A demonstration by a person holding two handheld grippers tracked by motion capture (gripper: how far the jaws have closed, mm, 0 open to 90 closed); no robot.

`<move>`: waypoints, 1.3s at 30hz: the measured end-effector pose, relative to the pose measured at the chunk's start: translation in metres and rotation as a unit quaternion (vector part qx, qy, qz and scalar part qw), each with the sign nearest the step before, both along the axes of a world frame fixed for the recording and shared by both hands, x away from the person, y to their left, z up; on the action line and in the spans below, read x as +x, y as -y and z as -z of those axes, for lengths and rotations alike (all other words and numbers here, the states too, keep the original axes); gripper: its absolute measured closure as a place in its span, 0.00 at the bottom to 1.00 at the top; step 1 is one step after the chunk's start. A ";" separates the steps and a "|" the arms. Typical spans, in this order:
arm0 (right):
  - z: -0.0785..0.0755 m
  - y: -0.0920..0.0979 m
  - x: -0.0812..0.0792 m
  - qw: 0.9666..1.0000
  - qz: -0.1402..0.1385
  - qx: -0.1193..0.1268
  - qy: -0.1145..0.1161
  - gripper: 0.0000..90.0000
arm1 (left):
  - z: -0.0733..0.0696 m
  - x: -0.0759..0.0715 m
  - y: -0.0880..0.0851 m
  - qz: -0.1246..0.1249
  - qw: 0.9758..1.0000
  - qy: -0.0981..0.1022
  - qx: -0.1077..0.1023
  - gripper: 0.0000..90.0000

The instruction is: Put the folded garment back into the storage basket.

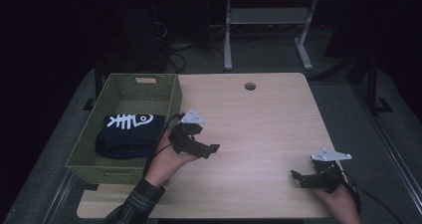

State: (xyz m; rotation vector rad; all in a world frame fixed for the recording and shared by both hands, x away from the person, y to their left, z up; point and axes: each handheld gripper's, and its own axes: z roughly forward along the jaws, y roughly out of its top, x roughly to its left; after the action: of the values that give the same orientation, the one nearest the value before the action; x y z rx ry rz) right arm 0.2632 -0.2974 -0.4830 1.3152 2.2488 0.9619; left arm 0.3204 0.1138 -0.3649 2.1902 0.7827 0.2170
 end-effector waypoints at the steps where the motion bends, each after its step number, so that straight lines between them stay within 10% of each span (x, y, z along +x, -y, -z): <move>1: 0.000 0.000 0.000 1.000 0.000 0.000 0.000 0.07 | 0.002 -0.001 0.002 0.001 1.000 0.001 -0.002 0.15; 39: 0.000 0.000 0.000 1.000 0.000 0.000 0.000 0.07 | 0.100 -0.004 0.034 0.022 0.999 0.000 0.049 0.14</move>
State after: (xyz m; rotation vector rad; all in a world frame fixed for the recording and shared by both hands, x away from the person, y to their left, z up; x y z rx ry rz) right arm 0.2632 -0.2974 -0.4830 1.3147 2.2489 0.9615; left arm 0.3168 0.0799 -0.4647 2.2972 0.7368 0.2364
